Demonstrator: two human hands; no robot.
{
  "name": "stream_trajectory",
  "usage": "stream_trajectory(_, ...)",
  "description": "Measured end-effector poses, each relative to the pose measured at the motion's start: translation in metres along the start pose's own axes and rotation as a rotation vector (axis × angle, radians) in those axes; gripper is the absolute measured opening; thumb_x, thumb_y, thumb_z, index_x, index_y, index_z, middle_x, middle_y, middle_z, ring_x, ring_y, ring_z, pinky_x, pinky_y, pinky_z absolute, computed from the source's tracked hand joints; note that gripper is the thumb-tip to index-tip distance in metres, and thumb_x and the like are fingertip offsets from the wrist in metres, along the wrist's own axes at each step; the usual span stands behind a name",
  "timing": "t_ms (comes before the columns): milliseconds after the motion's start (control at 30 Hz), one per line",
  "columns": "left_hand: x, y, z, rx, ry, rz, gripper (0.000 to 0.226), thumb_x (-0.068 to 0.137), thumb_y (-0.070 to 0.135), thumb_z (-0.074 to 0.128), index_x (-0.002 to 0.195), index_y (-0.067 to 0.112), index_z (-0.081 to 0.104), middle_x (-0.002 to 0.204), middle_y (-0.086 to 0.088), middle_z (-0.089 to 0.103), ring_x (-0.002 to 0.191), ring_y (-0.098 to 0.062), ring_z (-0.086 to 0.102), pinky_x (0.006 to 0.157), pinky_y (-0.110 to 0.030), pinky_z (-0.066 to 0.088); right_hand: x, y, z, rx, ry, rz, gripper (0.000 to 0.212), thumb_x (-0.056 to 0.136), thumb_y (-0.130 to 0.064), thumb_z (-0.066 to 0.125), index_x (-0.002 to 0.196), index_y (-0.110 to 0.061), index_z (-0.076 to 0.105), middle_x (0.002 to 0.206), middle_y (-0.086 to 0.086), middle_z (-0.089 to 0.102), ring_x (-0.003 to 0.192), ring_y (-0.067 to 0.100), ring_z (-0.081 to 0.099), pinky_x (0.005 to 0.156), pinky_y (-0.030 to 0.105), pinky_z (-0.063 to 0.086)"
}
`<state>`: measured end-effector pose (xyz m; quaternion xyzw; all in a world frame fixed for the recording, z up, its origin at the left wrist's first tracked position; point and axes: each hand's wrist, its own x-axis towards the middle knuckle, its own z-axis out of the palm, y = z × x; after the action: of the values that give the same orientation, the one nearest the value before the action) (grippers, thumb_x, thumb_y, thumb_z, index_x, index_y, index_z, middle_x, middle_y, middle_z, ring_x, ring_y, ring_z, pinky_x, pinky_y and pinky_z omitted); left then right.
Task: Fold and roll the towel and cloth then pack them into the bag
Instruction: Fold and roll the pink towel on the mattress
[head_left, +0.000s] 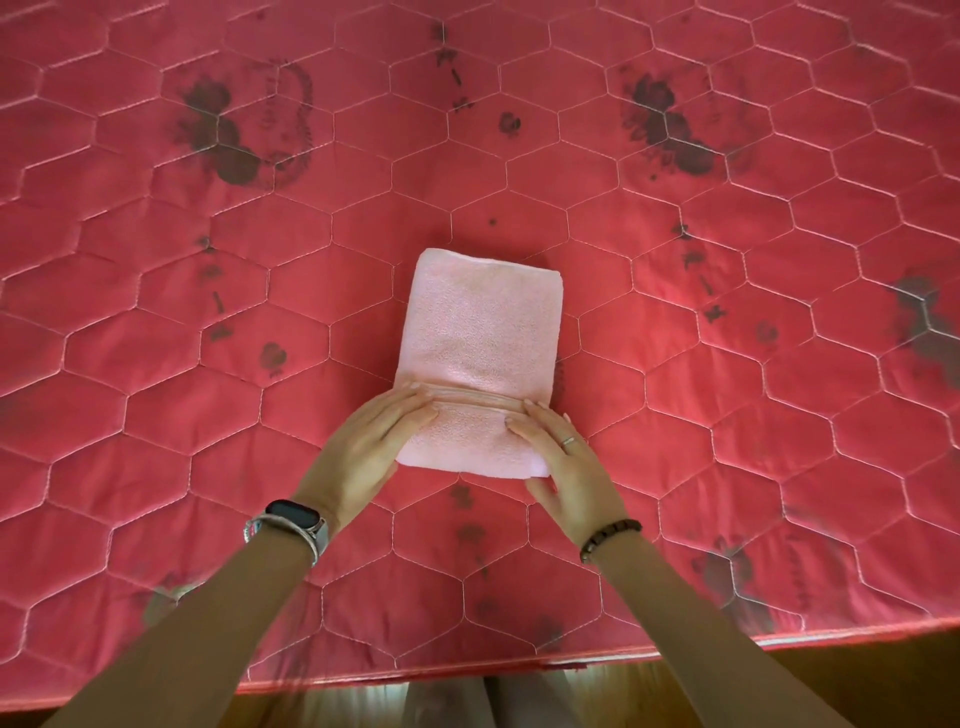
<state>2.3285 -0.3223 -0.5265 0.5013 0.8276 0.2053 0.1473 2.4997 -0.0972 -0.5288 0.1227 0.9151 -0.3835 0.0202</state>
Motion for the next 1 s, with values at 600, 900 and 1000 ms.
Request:
stream_trajectory(600, 0.006, 0.041, -0.018, -0.780, 0.084, -0.587, 0.036, 0.081, 0.026, 0.066, 0.116, 0.032, 0.057, 0.100, 0.018, 0.069, 0.091, 0.004, 0.064, 0.079, -0.009, 0.048, 0.014, -0.010, -0.026, 0.564, 0.116, 0.554, 0.022, 0.093, -0.028, 0.063, 0.111, -0.020, 0.052, 0.091, -0.009, 0.060, 0.071, -0.012, 0.055, 0.065, 0.005, 0.042)
stream_trajectory(900, -0.006, 0.053, 0.004, -0.622, 0.263, -0.524, 0.040, 0.097, 0.027, 0.059, 0.133, 0.038, 0.043, 0.121, 0.001, 0.054, 0.102, -0.005, 0.058, 0.084, -0.018, 0.050, 0.021, -0.016, -0.021, 0.436, 0.303, 0.594, 0.036, 0.084, -0.029, 0.072, 0.112, -0.028, 0.049, 0.102, -0.007, 0.058, 0.090, 0.006, 0.055, 0.067, 0.009, 0.043)
stream_trajectory(1000, -0.002, 0.056, 0.006, -0.270, 0.336, -0.312, 0.028, 0.097, 0.013, 0.052, 0.123, 0.017, 0.062, 0.130, 0.000, 0.053, 0.121, -0.014, 0.053, 0.102, -0.031, 0.043, 0.021, -0.014, -0.021, 0.172, 0.330, 0.292, 0.017, 0.086, -0.018, 0.066, 0.102, -0.023, 0.062, 0.106, -0.010, 0.056, 0.098, 0.008, 0.046, 0.078, 0.019, 0.040)
